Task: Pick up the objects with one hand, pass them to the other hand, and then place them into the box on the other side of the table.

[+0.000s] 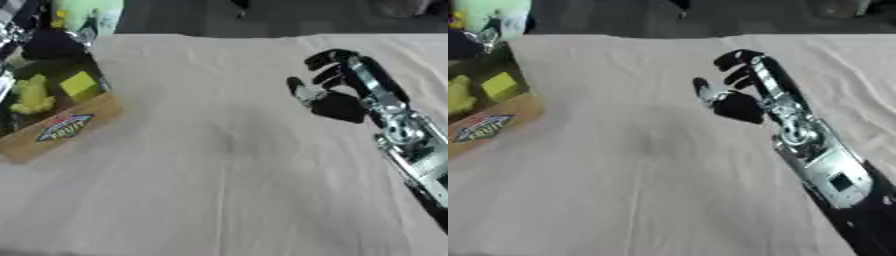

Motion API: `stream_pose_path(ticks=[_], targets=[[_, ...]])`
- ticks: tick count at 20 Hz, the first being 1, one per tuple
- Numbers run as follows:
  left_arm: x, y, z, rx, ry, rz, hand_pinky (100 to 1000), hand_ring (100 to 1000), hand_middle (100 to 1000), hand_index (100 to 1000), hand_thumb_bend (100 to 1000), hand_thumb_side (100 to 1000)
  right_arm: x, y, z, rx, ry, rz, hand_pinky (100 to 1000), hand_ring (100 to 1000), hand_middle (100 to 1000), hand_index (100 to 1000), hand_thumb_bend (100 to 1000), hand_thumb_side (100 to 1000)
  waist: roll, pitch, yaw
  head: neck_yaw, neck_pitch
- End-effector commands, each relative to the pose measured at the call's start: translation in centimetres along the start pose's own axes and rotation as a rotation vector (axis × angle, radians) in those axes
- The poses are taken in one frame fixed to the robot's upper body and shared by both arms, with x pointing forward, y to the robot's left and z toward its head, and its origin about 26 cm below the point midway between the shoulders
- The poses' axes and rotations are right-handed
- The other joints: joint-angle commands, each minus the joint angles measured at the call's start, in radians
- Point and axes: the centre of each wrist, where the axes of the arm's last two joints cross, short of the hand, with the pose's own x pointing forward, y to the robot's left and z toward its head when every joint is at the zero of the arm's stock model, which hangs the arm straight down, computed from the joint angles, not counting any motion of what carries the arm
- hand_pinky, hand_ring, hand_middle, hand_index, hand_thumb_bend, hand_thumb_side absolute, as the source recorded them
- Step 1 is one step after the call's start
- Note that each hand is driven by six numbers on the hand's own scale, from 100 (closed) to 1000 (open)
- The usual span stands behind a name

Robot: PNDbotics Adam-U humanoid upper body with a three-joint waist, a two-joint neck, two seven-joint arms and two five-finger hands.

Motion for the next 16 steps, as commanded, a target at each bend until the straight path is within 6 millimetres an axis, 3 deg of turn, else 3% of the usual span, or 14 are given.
stream_pose_path(ticks=[1, 10, 16], targets=[[-1.6, 2.4, -0.6, 0.119, 0.064, -0.046, 405, 441, 244, 398, 100, 100, 0.4, -2.2, 0.0, -0.111, -0.014, 0.009, 694, 668, 687, 739, 298, 385, 0.0, -0.023, 0.002, 0.053, -0.013], [-6.8, 2.3, -2.3, 0.241, 0.298, -0.144, 424, 453, 256, 403, 133, 100, -0.3, -4.8, 0.3, -0.338, 0.027, 0.025, 687, 659, 671, 730, 322, 309, -0.002, -0.023, -0.002, 0.157, -0.028], [-9.9, 1.3, -3.6, 0.257, 0.451, -0.195, 439, 464, 267, 414, 167, 100, -0.4, -5.3, 0.6, -0.43, 0.028, 0.013, 681, 651, 661, 724, 327, 300, -0.002, -0.02, -0.007, 0.17, -0.028]])
